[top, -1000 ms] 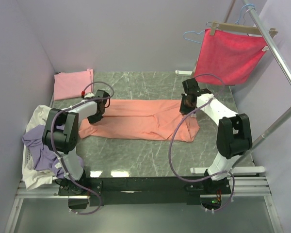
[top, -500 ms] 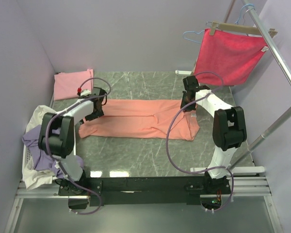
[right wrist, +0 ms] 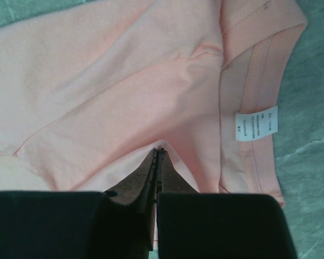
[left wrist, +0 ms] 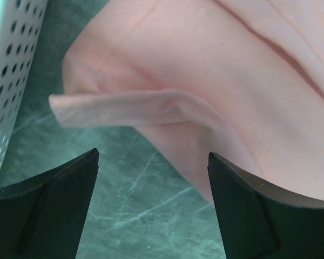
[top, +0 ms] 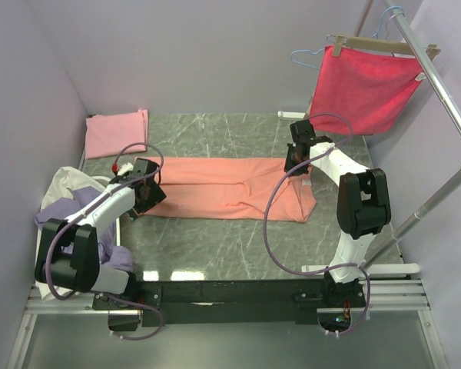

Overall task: Fold and stack the t-shirts
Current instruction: Fold the other side of the tshirt into a rectangle

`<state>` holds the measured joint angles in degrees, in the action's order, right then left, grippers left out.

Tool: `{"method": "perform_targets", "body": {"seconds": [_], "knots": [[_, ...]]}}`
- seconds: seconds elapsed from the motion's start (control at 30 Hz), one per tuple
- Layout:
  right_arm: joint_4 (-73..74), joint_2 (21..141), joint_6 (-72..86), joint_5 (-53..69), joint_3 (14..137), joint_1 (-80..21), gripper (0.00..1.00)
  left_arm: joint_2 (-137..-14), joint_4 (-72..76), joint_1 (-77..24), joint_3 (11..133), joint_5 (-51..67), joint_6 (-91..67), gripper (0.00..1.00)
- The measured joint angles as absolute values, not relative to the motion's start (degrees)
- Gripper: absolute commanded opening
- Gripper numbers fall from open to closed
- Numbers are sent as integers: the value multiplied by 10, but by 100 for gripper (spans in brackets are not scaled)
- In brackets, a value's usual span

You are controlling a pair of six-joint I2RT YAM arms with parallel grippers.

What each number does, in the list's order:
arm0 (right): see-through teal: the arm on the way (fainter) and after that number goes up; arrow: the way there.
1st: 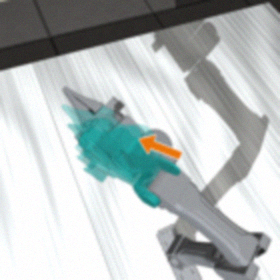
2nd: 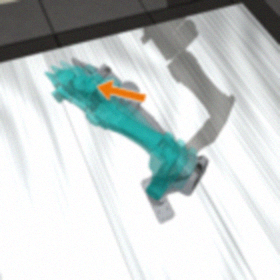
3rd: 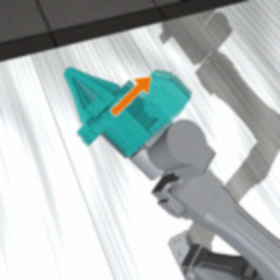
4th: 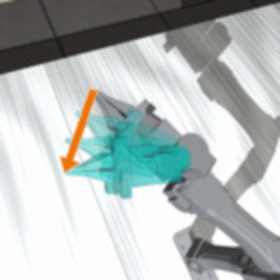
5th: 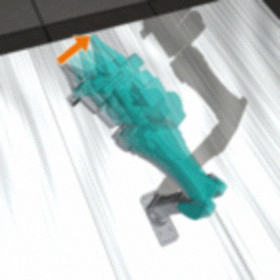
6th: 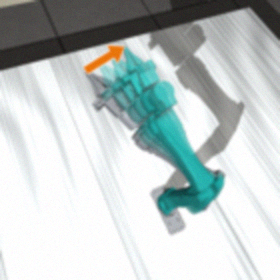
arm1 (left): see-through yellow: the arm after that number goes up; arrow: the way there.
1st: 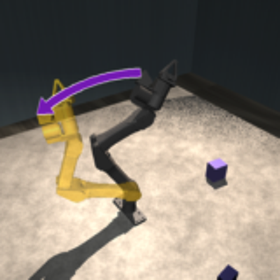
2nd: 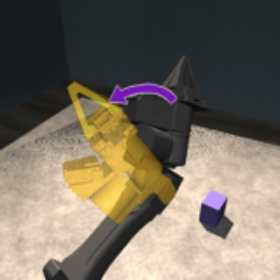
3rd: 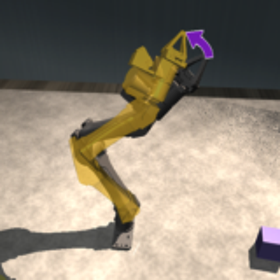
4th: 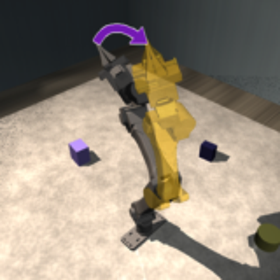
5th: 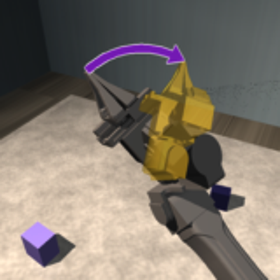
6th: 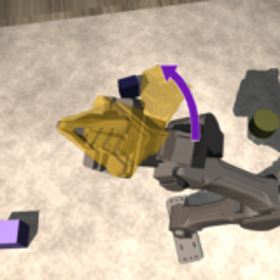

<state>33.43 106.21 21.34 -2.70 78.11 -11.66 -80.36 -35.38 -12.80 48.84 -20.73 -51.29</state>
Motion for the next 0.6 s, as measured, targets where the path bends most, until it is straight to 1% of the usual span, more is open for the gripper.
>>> {"method": "perform_targets", "body": {"seconds": [0.2,0.27,0.37,0.6], "knots": [[330,1062,211,-12,774,-116,0,-787,-359,-128,476,-233,-548,85],[329,1062,211,-8,773,-116,0,-787,-359,-128,479,-248,-554,79],[329,1062,210,-1,773,-116,0,-789,-357,-128,484,-270,-569,77],[329,1061,205,11,773,-116,0,-842,-341,-128,486,-284,-623,73]]}}
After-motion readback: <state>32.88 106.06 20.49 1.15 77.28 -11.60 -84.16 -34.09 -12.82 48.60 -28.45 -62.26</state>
